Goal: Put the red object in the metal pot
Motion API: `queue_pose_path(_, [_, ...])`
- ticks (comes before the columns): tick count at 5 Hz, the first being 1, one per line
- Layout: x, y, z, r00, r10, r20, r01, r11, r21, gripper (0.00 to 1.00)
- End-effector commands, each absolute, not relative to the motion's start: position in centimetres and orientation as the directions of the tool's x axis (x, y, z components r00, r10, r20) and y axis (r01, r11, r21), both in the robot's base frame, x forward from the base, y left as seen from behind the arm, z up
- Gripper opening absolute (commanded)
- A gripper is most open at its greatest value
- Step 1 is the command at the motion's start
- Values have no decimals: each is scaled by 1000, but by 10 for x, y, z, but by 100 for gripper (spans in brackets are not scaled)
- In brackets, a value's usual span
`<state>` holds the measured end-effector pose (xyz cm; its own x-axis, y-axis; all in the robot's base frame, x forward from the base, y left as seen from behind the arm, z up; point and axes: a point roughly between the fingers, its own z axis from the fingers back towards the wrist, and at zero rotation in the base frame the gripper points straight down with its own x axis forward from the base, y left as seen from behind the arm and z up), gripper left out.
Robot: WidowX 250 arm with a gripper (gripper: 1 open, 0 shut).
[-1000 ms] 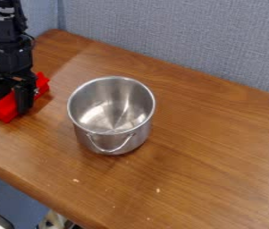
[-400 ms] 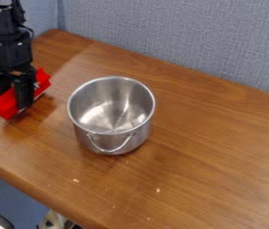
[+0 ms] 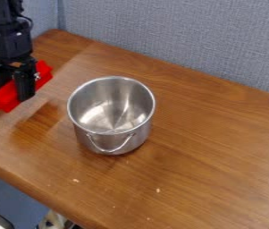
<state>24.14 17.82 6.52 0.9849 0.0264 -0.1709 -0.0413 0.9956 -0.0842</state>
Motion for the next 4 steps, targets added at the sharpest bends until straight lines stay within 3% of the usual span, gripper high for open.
queue_pose_path(1, [250, 177, 105, 997, 14, -73, -18, 999, -44, 0])
queue_pose_path(4, [254, 169, 120, 998, 25, -53, -27, 999, -30, 0])
